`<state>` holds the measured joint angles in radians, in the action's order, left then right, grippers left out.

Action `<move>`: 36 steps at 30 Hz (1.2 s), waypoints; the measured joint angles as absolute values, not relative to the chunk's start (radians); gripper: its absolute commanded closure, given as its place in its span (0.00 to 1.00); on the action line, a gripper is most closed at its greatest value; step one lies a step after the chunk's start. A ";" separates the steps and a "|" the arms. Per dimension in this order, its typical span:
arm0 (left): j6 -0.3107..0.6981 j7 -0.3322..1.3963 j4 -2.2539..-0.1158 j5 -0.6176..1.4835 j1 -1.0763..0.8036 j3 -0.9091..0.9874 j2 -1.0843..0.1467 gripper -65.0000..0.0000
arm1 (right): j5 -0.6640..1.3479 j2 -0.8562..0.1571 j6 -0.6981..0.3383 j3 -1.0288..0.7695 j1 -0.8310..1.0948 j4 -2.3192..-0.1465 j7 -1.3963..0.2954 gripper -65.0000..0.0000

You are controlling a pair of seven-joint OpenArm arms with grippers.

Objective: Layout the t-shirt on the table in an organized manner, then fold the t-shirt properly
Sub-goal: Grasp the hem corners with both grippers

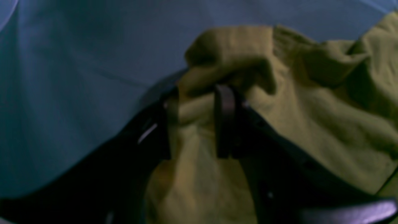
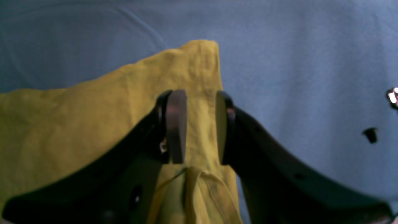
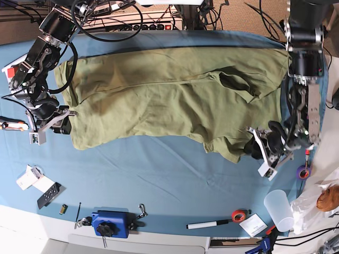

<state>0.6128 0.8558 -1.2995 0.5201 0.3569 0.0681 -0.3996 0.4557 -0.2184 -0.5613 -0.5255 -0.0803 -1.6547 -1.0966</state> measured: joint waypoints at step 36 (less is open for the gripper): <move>0.572 0.883 -1.022 0.531 0.508 -0.158 -0.421 1.00 | 0.399 -0.298 -0.551 -0.508 -0.186 -1.322 -0.974 0.74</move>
<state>0.5724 0.8825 -1.0218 0.5312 0.5076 -0.1581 -0.4210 0.3988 -0.2981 -0.5510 -0.5076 -0.1864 -1.3220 -0.9741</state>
